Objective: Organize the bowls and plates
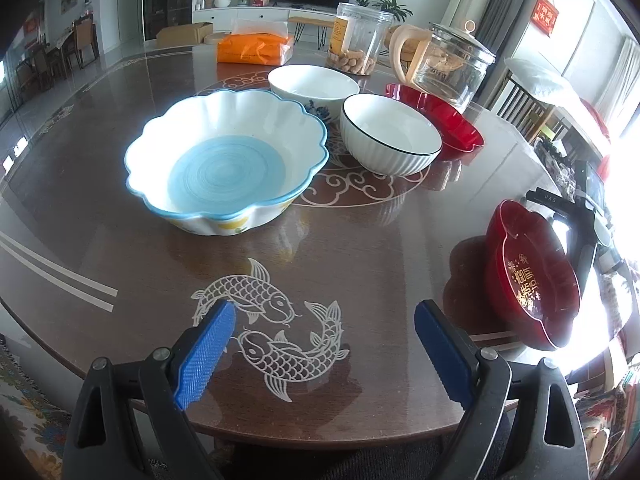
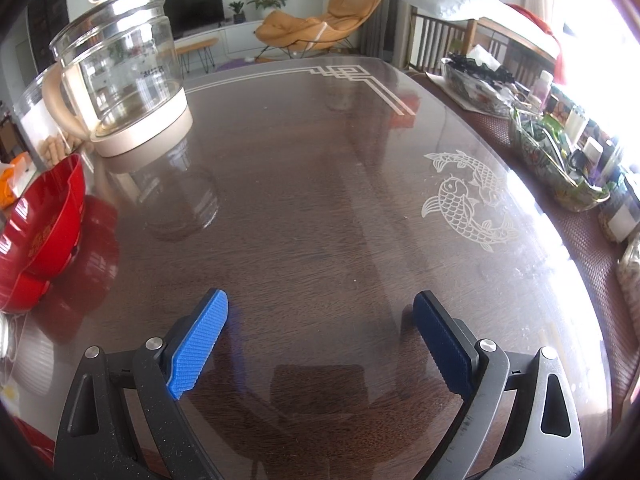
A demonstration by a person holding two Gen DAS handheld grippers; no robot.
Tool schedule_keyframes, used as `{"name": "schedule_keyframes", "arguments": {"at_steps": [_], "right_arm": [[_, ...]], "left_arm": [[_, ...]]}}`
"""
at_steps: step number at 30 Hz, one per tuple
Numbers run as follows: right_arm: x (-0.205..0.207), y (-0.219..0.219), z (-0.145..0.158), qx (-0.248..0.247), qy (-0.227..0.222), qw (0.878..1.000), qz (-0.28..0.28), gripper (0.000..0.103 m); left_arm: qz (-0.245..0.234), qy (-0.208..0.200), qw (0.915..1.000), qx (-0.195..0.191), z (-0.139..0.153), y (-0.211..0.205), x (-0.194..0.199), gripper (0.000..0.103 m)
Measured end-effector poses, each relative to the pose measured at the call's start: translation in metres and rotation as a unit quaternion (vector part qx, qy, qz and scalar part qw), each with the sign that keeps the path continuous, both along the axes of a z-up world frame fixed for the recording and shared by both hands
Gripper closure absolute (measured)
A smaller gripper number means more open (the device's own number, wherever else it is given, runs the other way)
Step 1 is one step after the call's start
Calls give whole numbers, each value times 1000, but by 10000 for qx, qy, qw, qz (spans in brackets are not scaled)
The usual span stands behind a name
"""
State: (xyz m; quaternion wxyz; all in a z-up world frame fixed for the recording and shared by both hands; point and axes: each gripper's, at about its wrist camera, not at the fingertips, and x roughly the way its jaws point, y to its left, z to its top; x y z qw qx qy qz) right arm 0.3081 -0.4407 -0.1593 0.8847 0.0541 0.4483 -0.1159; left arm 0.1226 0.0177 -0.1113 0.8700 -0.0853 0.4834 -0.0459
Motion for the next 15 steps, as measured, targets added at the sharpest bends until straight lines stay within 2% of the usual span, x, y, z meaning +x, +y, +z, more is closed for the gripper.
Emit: {"name": "schedule_keyframes", "arguments": {"at_steps": [4, 15], "right_arm": [[0, 0, 0, 0, 0, 10000, 0, 7], [1, 0, -1, 1, 0, 10000, 0, 7]], "left_arm": [[179, 110, 9995, -241, -6, 14, -2, 12], [392, 195, 9984, -371, -15, 29, 6, 12]]}}
